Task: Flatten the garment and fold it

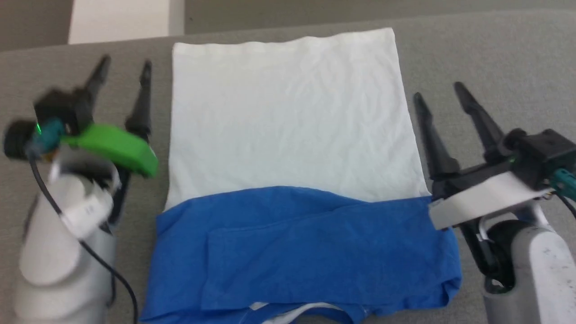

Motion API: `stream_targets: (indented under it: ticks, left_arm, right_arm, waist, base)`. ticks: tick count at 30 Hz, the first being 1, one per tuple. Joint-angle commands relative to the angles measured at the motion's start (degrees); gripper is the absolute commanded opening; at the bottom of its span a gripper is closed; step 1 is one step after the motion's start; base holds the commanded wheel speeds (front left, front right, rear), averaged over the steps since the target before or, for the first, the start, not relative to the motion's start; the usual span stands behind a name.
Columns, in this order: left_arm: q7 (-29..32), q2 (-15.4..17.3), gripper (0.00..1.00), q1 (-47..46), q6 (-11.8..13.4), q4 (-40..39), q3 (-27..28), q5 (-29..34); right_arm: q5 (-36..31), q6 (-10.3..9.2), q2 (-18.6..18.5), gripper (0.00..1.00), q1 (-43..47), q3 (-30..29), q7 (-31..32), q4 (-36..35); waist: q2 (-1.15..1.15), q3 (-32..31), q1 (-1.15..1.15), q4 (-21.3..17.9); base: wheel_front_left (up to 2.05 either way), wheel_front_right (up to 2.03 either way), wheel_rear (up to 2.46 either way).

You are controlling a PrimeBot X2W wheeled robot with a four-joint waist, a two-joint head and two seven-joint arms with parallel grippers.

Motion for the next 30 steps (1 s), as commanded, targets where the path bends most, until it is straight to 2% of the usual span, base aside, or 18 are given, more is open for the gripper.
stream_targets:
  ticks: [1,5,9,13,17,25,30]
  left_arm:
    - [2.1,1.6,1.00,-3.1,-0.3,0.8,-0.5,-0.9]
    - [12.4,5.7,1.00,-11.1,-0.4,3.8,-2.1,-4.8]
    - [23.4,10.0,1.00,-18.2,-0.4,6.6,-2.8,-8.0]
    - [32.1,12.1,1.00,-23.3,0.0,8.6,-1.7,-10.4]
    - [38.6,13.7,1.00,-25.7,1.2,8.7,-1.1,-11.3]
    - [48.5,17.0,1.00,-28.3,6.2,8.1,-0.8,-9.5]
    - [53.6,18.9,1.00,-28.2,8.3,7.1,-1.1,-8.2]
  right_arm:
    - [-0.2,-0.08,0.0,1.00,0.9,-0.9,0.1,-0.8]
    - [1.7,-0.08,0.0,1.00,1.5,-2.2,-0.3,-2.5]
    - [3.4,-0.08,0.0,1.00,1.1,-1.2,-1.2,-3.3]
    - [5.1,-0.08,0.0,1.00,0.2,0.8,-2.4,-3.3]
    - [6.1,-0.08,0.0,1.00,-1.0,1.8,-3.4,-3.4]
    - [7.1,-0.08,0.0,1.00,-1.4,2.1,-5.0,-3.6]
    - [7.4,-0.08,0.0,1.00,-1.4,2.3,-5.7,-3.2]
  waist:
    - [0.00,4.8,0.00,-4.1]
    - [0.00,8.8,0.00,-6.8]
    - [0.00,12.5,0.00,-9.4]
    - [0.00,15.6,0.00,-11.6]
    - [0.00,18.0,0.00,-13.3]
    - [0.00,21.7,0.00,-15.1]
    - [0.00,22.5,0.00,-15.8]
  base:
    - [0.00,0.00,0.00]
    - [0.00,0.00,0.00]
    - [0.00,0.00,0.00]
    - [0.00,0.00,0.00]
    - [0.00,0.00,0.00]
    - [0.00,0.00,0.00]
    - [0.00,0.00,0.00]
